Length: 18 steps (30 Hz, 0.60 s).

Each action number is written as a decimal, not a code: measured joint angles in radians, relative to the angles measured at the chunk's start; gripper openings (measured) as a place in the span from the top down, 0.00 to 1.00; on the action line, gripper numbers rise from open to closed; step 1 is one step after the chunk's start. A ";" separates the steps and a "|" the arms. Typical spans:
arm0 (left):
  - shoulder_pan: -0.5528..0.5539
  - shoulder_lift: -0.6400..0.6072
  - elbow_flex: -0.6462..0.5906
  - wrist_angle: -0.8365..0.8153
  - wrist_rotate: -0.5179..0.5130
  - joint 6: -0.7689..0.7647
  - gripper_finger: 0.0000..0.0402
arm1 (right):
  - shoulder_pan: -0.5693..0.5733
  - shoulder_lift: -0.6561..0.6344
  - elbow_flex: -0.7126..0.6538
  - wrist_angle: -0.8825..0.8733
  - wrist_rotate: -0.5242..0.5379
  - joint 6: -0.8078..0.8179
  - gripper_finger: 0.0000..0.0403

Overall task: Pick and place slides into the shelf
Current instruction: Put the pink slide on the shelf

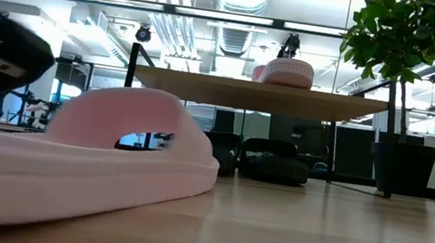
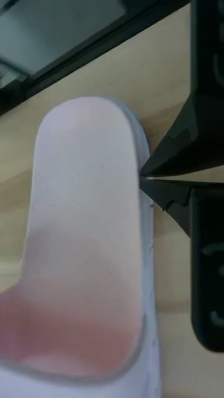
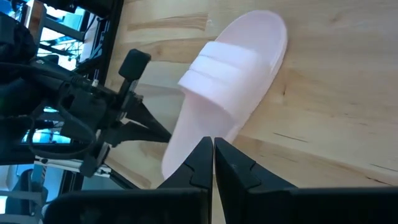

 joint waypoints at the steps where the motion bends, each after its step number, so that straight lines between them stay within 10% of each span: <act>1: 0.007 0.011 0.014 -0.001 -0.013 0.001 0.98 | 0.000 0.000 0.000 0.000 0.000 0.000 0.98; 18: 0.068 -0.003 0.130 -0.247 -0.054 0.033 0.98 | 0.000 0.000 -0.011 -0.001 0.000 0.000 0.98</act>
